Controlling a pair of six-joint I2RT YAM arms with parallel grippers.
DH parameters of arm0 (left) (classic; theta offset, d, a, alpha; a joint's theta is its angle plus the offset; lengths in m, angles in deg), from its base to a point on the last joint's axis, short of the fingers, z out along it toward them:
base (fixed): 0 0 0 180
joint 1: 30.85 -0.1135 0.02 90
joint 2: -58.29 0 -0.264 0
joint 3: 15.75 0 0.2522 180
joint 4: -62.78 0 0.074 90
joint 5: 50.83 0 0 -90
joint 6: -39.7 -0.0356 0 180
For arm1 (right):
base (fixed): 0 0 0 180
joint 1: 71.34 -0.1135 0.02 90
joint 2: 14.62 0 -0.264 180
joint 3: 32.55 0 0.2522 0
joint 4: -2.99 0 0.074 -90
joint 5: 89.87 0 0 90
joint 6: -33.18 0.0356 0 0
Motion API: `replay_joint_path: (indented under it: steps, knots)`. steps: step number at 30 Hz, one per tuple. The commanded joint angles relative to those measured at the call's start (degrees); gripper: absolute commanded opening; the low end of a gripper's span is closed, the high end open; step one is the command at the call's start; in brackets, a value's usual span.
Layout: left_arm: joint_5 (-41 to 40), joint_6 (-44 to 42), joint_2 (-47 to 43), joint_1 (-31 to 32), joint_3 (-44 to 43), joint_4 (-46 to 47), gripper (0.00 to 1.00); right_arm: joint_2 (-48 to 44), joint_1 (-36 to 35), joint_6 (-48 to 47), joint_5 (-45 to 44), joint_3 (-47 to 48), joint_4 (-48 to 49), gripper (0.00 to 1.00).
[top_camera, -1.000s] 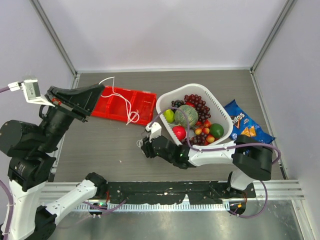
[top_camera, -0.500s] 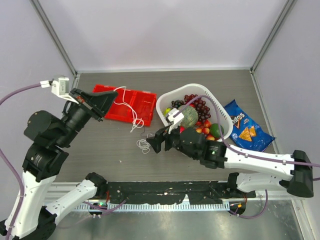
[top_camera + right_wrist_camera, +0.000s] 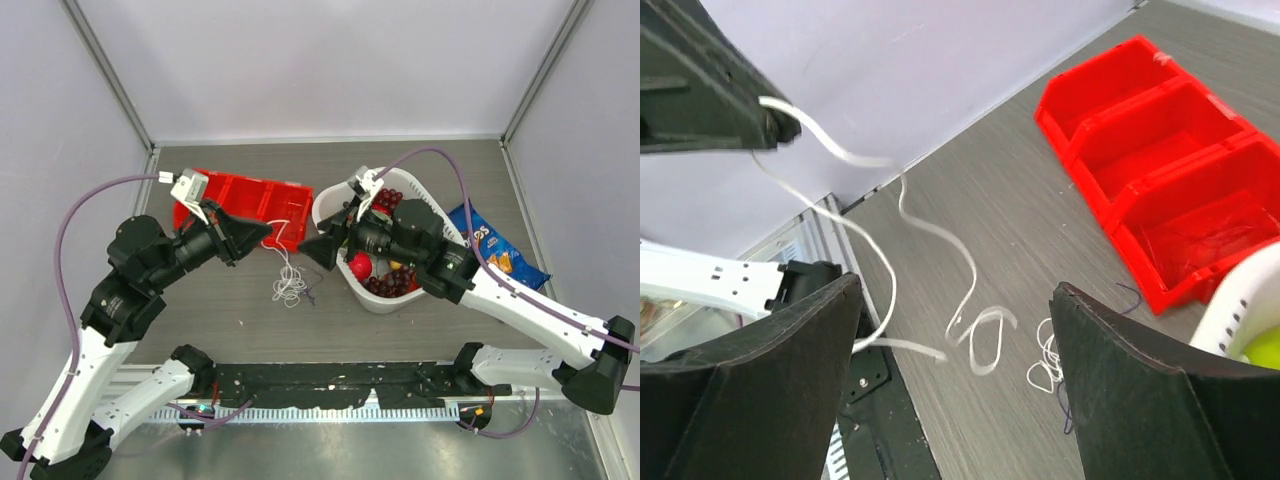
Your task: Untangle the cables
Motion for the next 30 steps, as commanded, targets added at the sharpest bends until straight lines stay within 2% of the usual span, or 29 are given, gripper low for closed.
replay_joint_path:
  steps: [1, 4, 11, 17, 21, 26, 27, 30]
  knots:
    - [7.45, 0.67, -1.34, 0.07, 2.44, 4.26, 0.00, 2.78, 1.90, 1.05, 17.69, 2.44, 4.89, 0.82]
    - [9.82, 1.20, -0.73, 0.07, 2.80, 5.05, 0.00, 2.96, 2.07, -0.44, 17.96, 2.35, 5.70, 0.84]
    - [14.23, 3.14, 1.29, 0.07, 3.15, 7.95, 0.00, 4.89, 2.60, -2.29, 24.82, 1.21, 10.62, 0.86]
    - [14.85, 4.72, 1.73, 0.07, 3.06, 10.24, 0.00, 6.30, 2.52, 0.43, 22.37, -0.63, 15.27, 0.82]
    - [12.57, 5.68, 2.17, 0.07, 2.36, 10.50, 0.00, 6.21, 1.47, 1.14, 17.55, -1.69, 17.03, 0.74]
    - [5.54, 6.30, 2.52, 0.07, 1.39, 9.01, 0.00, 4.63, -0.82, 0.79, 9.55, -3.97, 17.03, 0.56]
    - [4.92, 6.30, 2.61, 0.07, 1.39, 9.01, 0.00, 4.28, -1.43, 0.88, 8.75, -4.94, 17.38, 0.50]
    - [4.65, 6.83, 2.70, -0.02, 1.48, 9.54, 0.00, 4.01, -1.79, 2.54, 7.25, -6.96, 20.19, 0.41]
